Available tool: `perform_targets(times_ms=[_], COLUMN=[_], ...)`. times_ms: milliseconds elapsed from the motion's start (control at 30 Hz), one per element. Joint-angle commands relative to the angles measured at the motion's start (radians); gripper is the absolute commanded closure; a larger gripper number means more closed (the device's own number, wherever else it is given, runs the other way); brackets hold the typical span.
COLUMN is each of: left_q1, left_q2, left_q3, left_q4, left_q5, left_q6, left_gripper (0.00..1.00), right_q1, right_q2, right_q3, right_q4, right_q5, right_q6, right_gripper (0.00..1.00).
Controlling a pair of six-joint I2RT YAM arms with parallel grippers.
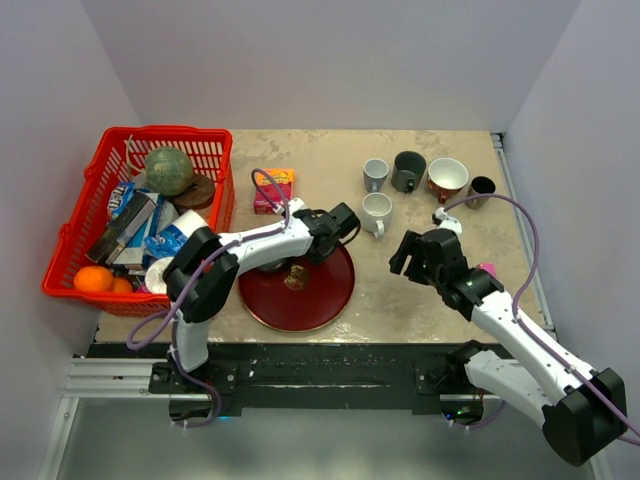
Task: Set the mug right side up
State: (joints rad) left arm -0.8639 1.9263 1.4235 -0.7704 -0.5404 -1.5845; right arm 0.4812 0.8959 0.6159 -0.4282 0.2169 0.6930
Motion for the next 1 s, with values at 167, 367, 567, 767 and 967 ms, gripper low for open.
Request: perform_targets(times_ms=[167,367,567,767,967], left_q1=[0.012,0.009,-0.033,-0.099,-0.112], left_q2=[-0.001,-0.073,-0.243,-0.416,-0.631], left_q3=[0.018,-0.008,-0.110,-0.172,-0.346], left_q4=[0.014,0.081,0.331,0.482,0.753], left_q5=[-0.010,0.046,0.160,0.275,0.457], left_q6=[0.087,0.200,0.427,0.599,0.696], left_gripper=[0.95,1.00,1.00,1.00,1.00], right_q1=[-0.003,-0.003,-0.003,-0.001,-0.003], right_q2=[-0.037,-0.066,-0.127,-0.219,-0.308], right_q3=[-0.004,-0.007,-0.005,-0.045,-0.096], right_q4=[0.008,0.006,0.031,0.114,0.259], right_q5=[0.007,-0.056,-0.227,-0.465,-0.724], right_q6=[0.011,0.008,-0.029,-0.038,-0.018], right_gripper=[0.25,0.23,0.21,0.17,0.16])
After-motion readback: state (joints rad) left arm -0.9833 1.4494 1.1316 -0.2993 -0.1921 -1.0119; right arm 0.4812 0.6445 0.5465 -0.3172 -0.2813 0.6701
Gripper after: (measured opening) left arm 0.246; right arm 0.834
